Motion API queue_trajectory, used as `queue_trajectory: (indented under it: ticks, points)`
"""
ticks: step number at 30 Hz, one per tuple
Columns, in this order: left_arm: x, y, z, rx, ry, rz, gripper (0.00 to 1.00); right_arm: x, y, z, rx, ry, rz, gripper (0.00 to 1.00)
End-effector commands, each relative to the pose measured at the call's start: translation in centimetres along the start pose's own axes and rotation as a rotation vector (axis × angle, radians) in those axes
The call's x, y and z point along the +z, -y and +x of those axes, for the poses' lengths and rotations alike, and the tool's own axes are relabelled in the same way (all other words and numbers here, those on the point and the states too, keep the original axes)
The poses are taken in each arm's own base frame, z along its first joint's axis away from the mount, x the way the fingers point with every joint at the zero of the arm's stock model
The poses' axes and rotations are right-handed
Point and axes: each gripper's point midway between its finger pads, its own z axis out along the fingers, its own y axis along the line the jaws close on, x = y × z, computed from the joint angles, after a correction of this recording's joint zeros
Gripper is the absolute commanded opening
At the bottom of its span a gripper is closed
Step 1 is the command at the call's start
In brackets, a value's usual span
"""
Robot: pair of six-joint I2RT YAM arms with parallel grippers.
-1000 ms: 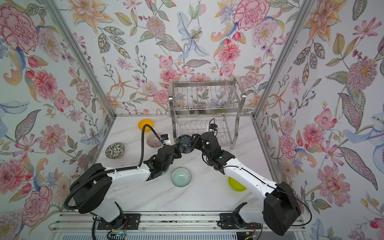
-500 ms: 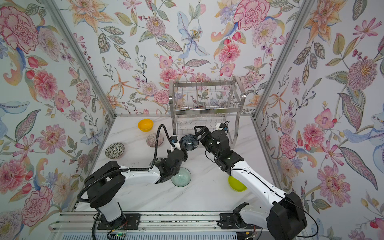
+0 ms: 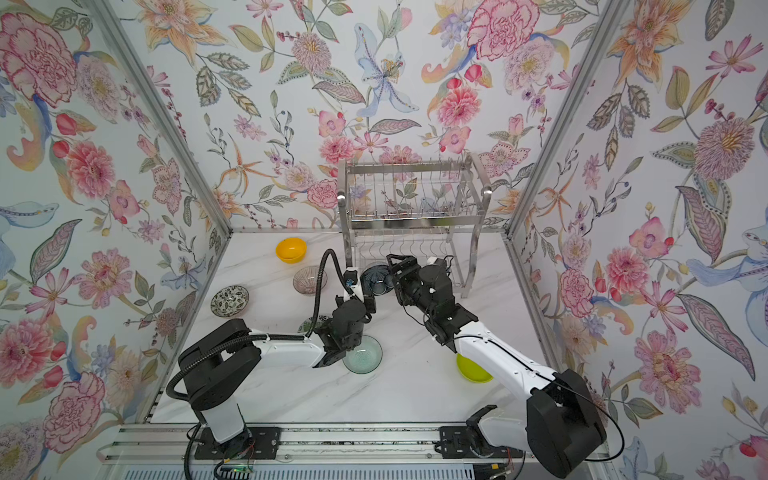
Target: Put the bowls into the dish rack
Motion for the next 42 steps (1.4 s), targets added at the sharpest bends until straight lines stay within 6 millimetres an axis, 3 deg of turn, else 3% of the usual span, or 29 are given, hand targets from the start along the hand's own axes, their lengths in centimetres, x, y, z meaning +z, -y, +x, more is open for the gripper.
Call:
queue_trajectory:
  ticks: [1, 19, 42]
  points:
    - [-0.4, -0.1, -1.8, -0.044, 0.081, -0.007, 0.00, 0.4, -1.0, 0.2, 0.068, -0.002, -0.050, 0.80]
    - [-0.8, 0.2, -1.4, 0.075, 0.132, -0.015, 0.00, 2.9, -1.8, 1.0, 0.236, 0.022, -0.057, 0.57]
    - [-1.8, 1.4, -1.9, 0.142, 0.196, -0.022, 0.00, 4.3, -0.5, 0.1, 0.315, 0.081, -0.037, 0.28]
